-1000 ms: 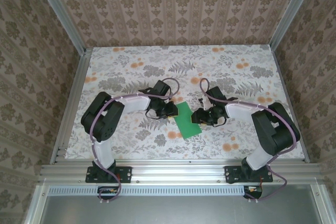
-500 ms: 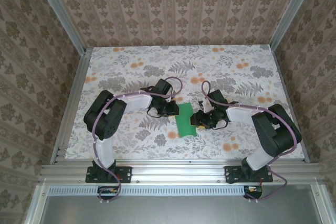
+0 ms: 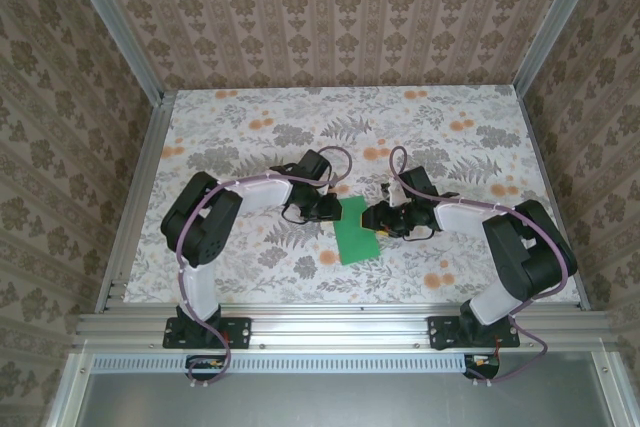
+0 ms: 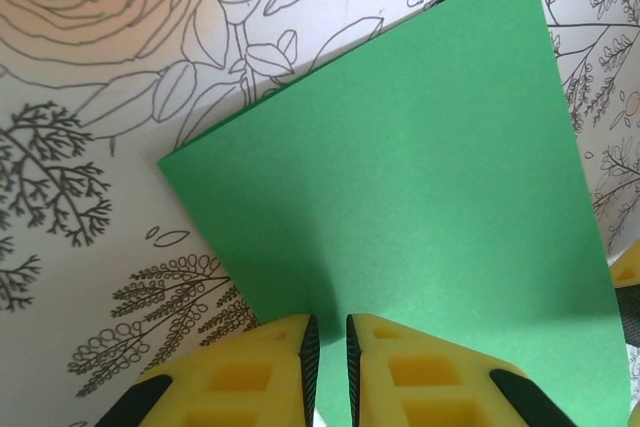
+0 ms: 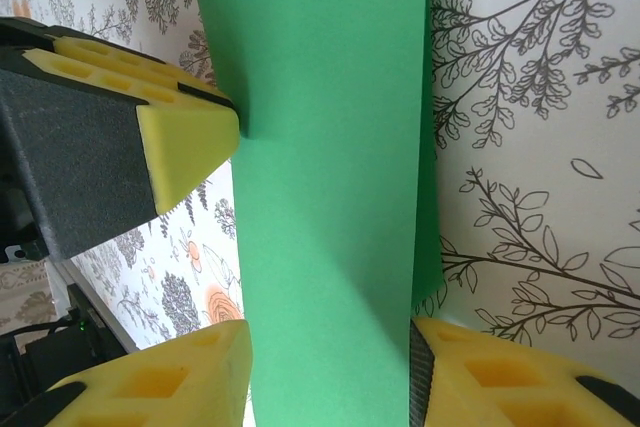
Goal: Fold a paper plane with a square sheet of paper (pick it up from the middle)
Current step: Third fold the triangle at the center of the table.
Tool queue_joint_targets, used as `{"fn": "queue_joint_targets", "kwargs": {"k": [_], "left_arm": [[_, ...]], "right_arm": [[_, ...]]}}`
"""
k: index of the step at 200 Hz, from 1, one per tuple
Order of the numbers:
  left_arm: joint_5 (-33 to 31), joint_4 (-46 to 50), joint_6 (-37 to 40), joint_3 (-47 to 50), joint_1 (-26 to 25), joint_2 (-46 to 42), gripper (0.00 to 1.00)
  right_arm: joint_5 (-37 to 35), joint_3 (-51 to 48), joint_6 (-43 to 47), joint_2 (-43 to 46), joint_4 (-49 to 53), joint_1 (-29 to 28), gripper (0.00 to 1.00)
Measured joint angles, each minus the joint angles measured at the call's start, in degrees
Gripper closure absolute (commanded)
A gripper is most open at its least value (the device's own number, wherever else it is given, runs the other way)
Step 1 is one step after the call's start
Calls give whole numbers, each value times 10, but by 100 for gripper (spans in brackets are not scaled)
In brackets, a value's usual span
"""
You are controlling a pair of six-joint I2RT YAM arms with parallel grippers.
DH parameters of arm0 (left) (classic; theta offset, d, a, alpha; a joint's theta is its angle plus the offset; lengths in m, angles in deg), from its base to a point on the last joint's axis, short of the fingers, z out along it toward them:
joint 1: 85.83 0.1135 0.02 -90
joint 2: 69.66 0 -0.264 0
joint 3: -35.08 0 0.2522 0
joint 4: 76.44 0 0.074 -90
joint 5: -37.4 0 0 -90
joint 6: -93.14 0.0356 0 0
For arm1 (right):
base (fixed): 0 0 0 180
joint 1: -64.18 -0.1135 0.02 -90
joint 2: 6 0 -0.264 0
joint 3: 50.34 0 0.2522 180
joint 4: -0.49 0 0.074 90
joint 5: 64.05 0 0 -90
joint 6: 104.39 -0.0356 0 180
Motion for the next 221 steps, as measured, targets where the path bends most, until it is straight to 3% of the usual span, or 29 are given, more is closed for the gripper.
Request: {"fn": "queue_joint_targets", "kwargs": {"k": [42, 78, 103, 123, 167, 221], "left_arm": [[-4, 2, 7, -2, -2, 0, 80], [-10, 9, 20, -2, -6, -9, 71], [-29, 14, 37, 20, -13, -61, 59], [-53, 15, 53, 46, -28, -134, 56], [-119, 0, 87, 111, -101, -258, 55], [-191, -20, 114, 197, -141, -334, 57]], "right_arm": [[2, -3, 6, 0, 10, 3, 86], [9, -22, -22, 0, -11, 4, 93], [7, -52, -77, 2, -43, 2, 94], [-7, -74, -127, 12, -73, -9, 94], [-53, -88, -210, 29, -129, -49, 94], [-98, -110, -269, 29, -169, -74, 94]]}}
